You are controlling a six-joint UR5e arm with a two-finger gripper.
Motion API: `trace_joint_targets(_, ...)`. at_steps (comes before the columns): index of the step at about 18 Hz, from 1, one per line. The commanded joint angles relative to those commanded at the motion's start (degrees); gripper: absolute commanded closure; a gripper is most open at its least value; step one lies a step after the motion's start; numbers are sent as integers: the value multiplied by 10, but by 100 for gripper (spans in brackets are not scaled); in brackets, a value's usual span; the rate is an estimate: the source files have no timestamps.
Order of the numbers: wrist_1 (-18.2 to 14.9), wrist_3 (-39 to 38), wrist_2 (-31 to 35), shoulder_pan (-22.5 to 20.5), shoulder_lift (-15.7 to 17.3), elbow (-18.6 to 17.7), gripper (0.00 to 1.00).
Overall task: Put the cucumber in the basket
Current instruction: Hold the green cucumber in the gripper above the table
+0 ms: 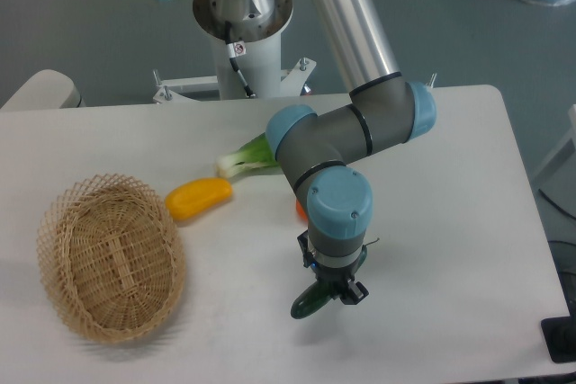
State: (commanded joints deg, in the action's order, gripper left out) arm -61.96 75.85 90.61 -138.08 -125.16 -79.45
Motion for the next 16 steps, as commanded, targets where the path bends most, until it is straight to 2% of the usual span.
trace_joint_targets(16,-5,-10,1,4,4,-4,87)
